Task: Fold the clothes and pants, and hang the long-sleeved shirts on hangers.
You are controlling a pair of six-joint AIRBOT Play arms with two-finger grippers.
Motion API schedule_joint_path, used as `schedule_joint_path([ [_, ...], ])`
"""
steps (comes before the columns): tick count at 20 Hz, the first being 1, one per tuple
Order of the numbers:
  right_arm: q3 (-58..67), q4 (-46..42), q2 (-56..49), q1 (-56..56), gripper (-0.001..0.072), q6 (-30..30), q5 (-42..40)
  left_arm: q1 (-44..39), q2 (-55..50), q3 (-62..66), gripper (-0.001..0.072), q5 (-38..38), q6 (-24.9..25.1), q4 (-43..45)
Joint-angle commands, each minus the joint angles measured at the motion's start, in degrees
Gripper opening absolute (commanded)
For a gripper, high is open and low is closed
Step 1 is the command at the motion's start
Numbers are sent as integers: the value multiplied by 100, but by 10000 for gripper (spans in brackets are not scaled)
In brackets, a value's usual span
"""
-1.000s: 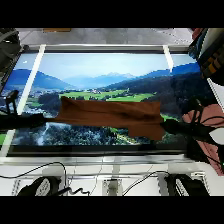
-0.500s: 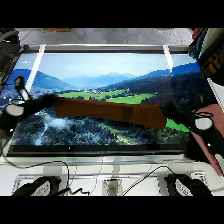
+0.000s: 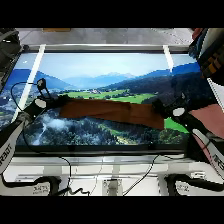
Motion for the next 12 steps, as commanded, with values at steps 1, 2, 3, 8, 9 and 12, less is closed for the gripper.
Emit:
schedule_joint_path([
  [1, 144, -31, -424, 63, 34, -13, 186, -24, -190, 48, 31, -17, 0, 0],
  [2, 144, -33, -391, 63, 103, -17, 275, -22, -140, 46, 228, -17, 2, 2],
  [3, 144, -39, -345, 63, 207, -87, 319, -22, -63, 46, 568, -20, 2, 4],
  [8, 144, -402, 166, 46, 520, -643, 398, 203, 929, 46, 698, -520, 11, 730],
  [9, 144, -557, 273, 46, 520, -645, 387, 398, 1130, 48, 678, -861, -98, 734],
  [12, 144, -807, 492, 46, 520, -645, 378, 1196, 1259, 46, 670, -2262, -299, 721],
])
